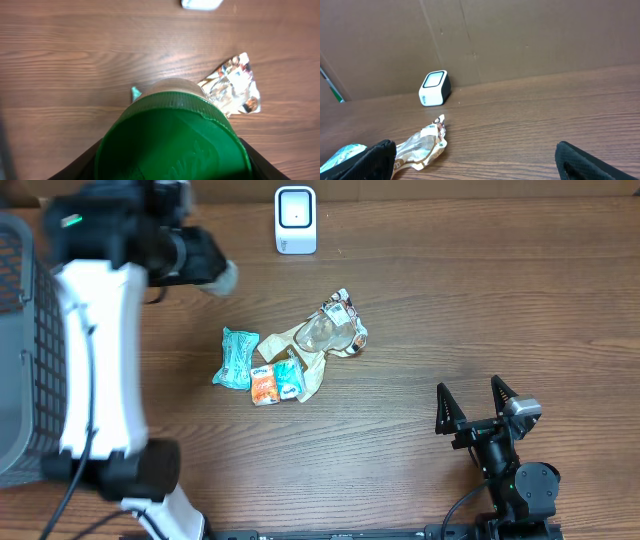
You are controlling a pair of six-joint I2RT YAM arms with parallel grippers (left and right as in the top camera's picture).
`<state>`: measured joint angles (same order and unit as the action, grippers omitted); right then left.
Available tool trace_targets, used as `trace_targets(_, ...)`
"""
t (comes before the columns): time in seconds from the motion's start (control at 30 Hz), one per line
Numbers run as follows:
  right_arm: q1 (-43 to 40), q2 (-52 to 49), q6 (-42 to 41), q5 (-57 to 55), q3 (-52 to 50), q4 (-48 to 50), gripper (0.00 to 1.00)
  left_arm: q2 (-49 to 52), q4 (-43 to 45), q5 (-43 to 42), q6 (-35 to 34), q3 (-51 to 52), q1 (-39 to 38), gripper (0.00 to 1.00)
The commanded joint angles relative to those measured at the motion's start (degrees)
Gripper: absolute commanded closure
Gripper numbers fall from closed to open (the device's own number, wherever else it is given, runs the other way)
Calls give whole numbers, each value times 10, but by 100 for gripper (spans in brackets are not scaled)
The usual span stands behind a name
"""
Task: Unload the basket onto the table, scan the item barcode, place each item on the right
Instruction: 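Carry the jar past the scanner and set it beside the pile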
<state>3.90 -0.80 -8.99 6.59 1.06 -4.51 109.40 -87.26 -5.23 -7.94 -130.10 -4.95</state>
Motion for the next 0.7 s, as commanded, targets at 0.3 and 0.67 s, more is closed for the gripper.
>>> trace_targets(0.3,3,4,0,-5,-6,2,0,227,90,16,9,15,-39,59)
trace_targets(0.67,3,4,1,-5,-6,2,0,281,65,16,9,15,-50,17)
